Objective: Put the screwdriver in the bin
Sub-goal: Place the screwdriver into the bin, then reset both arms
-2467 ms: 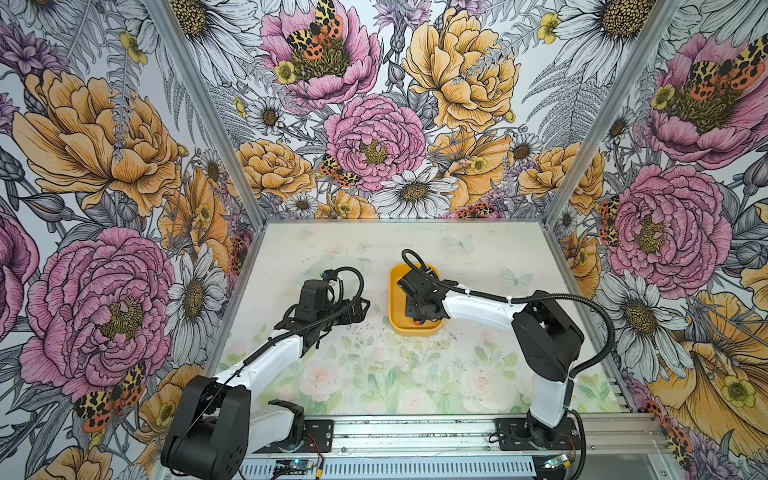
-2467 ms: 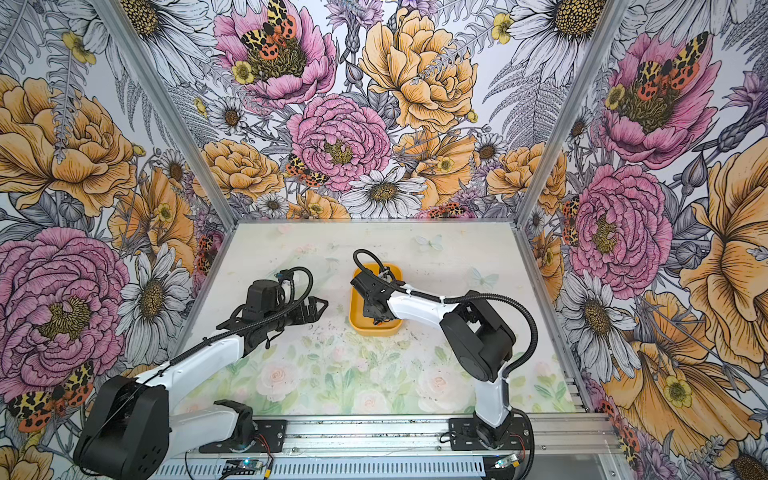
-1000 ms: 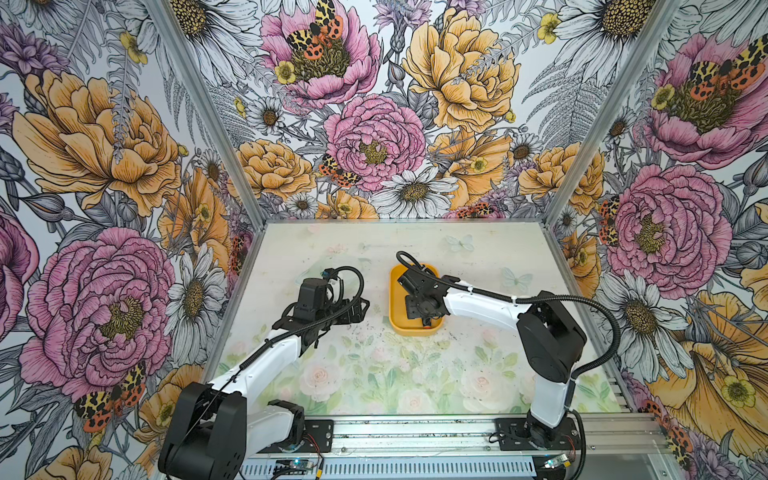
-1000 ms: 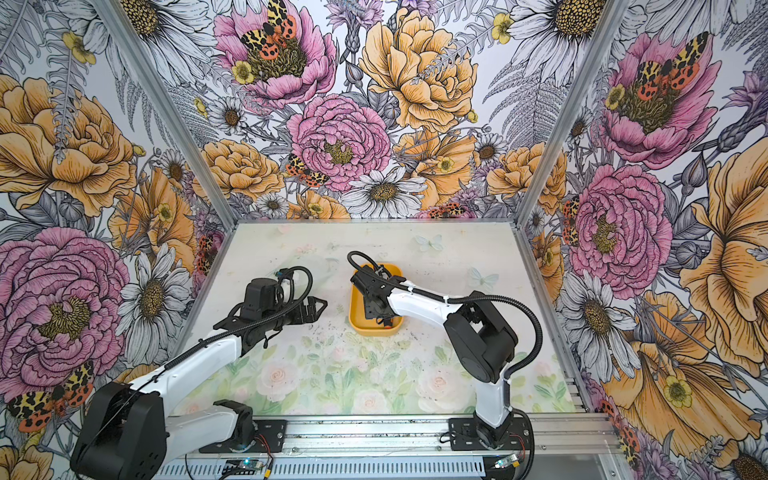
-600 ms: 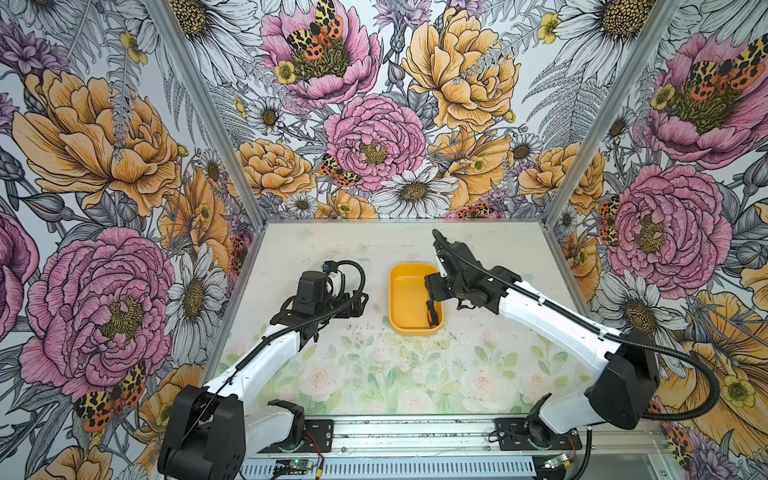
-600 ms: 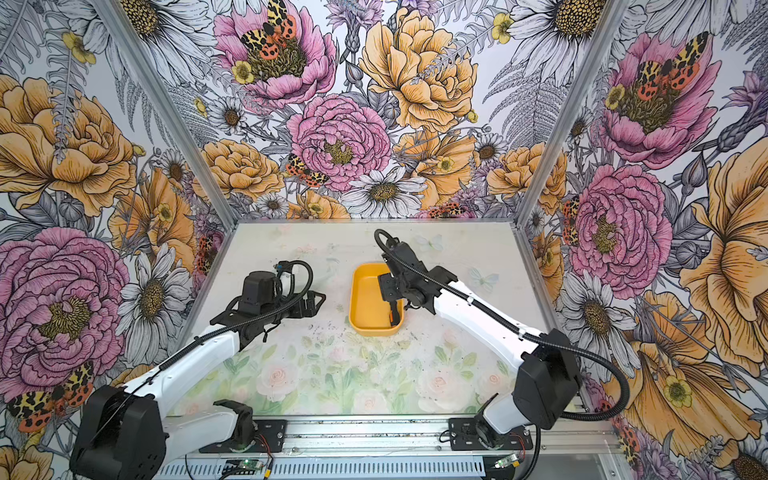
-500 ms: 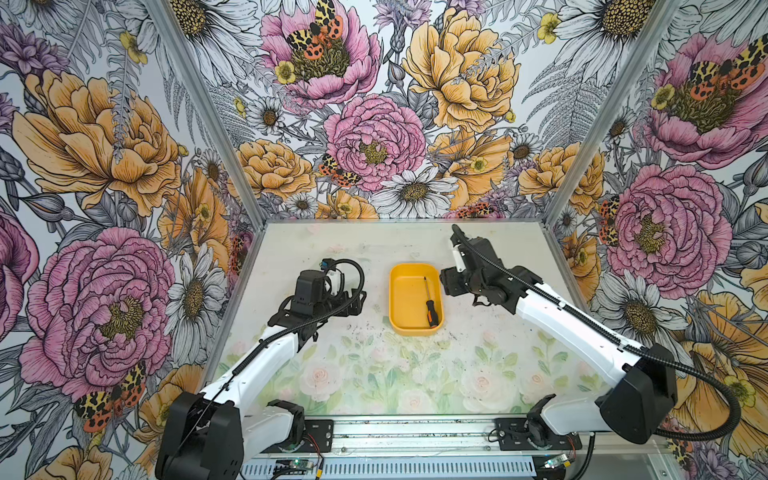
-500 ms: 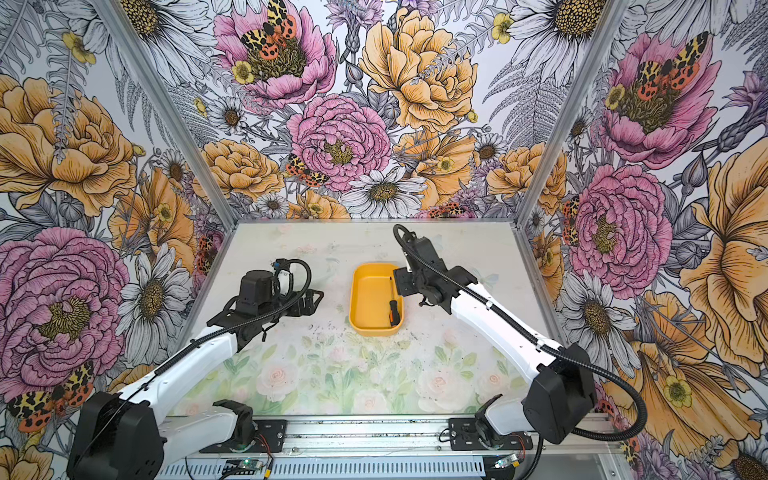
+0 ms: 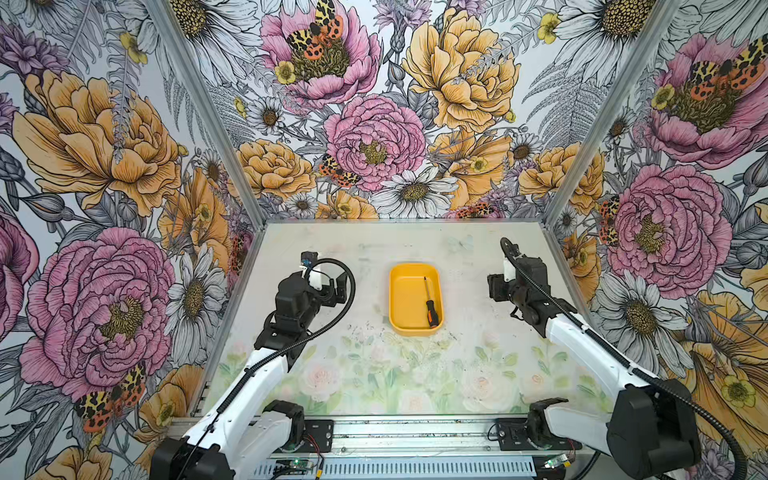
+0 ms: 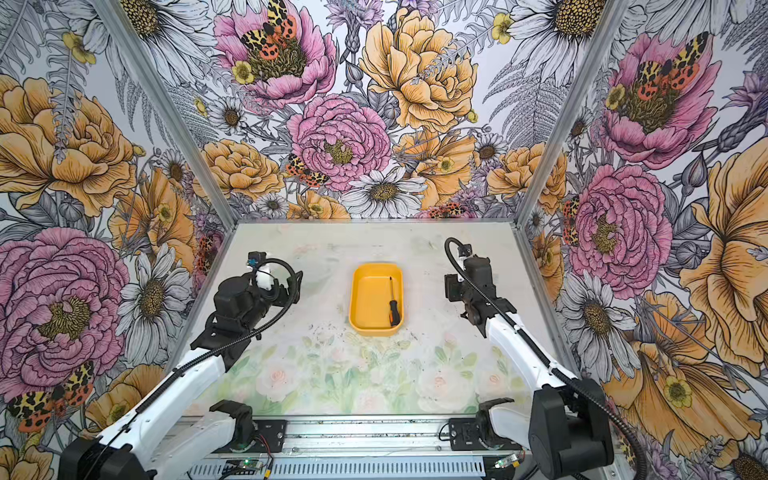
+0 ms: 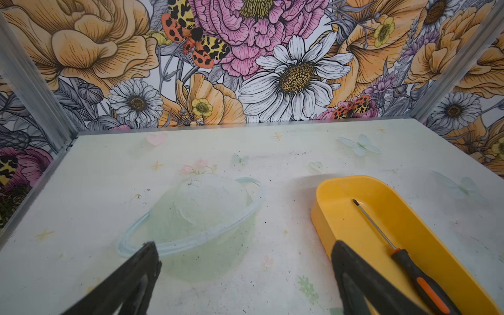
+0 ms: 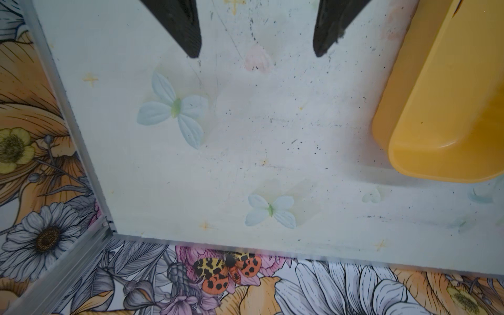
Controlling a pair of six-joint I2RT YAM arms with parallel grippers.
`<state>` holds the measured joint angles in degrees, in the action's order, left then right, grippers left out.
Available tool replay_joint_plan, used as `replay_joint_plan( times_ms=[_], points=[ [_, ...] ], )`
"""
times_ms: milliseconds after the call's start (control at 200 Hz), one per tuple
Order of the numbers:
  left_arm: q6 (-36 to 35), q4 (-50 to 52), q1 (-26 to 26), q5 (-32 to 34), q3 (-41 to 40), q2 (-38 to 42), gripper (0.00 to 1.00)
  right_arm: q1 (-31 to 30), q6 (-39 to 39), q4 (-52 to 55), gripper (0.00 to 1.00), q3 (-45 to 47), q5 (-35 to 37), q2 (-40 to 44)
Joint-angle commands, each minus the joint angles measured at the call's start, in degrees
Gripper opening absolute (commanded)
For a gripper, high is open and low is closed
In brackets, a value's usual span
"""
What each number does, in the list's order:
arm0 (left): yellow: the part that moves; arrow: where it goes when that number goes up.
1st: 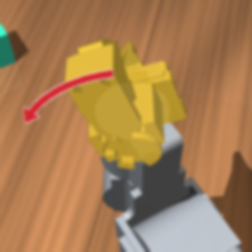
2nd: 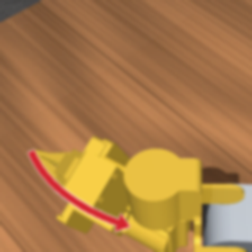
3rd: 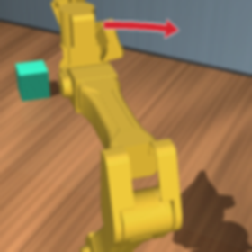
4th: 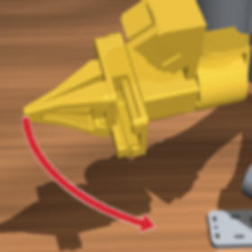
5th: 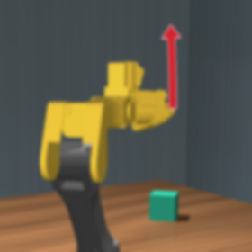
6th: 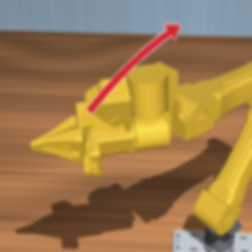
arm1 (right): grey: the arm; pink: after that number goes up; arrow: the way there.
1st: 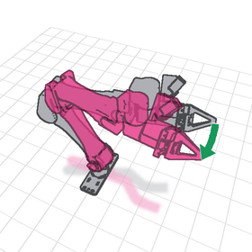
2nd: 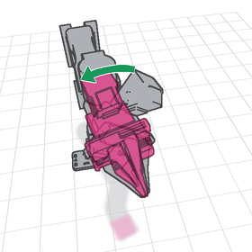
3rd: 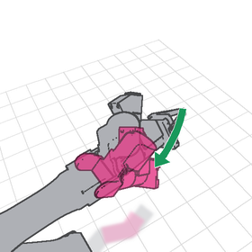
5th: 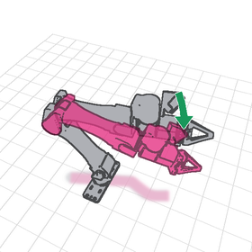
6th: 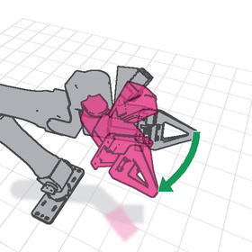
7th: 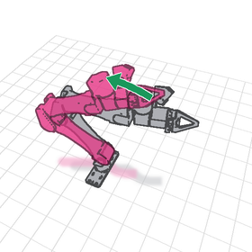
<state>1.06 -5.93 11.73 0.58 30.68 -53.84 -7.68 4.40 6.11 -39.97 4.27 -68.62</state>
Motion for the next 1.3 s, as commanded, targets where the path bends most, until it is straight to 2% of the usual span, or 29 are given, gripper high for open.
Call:
replay_joint_plan(
  times_ms=[0, 225, 300, 666, 986, 1226, 1271, 1296],
  points=[
    [-2.0, -9.7, -3.2, -1.9, -4.1, -0.1, 0.99, 2.8, -1.4, -17.5, 0.66, 5.8, 1.5, 0.8],
    [-0.9, -18.4, -9.3, -4.7, -8.1, -5.0, 0.99, 8.2, 0.3, -45.9, 0.66, 18.6, 2.1, -4.8],
    [-1.1, -20.8, -10.3, -4.8, -8.7, -6.7, 0.99, 8.4, 0.3, -51.1, 0.66, 20.4, 2.7, -7.7],
    [-4.1, -30.4, -12.0, -1.7, -10.4, -15.8, 0.99, 8.6, 0.4, -57.8, 0.66, 18.7, 2.3, -19.1],
    [-3.8, -38.0, -12.4, -3.6, -8.9, -25.5, 0.99, 8.6, 0.5, -56.7, 0.68, 18.2, 2.1, -19.1],
    [-4.2, -48.0, -12.3, -2.9, -10.3, -33.4, 0.99, 8.6, 0.4, -56.6, 0.68, 18.2, 2.1, -19.1],
    [-3.5, -52.8, -12.4, -2.2, -10.9, -35.7, 0.99, 8.6, 0.5, -56.6, 0.68, 18.1, 2.1, -19.1],
    [-3.1, -50.8, -12.9, -2.9, -10.6, -34.9, 0.99, 8.5, 0.5, -56.6, 0.68, 18.1, 2.1, -19.1]
  ],
)
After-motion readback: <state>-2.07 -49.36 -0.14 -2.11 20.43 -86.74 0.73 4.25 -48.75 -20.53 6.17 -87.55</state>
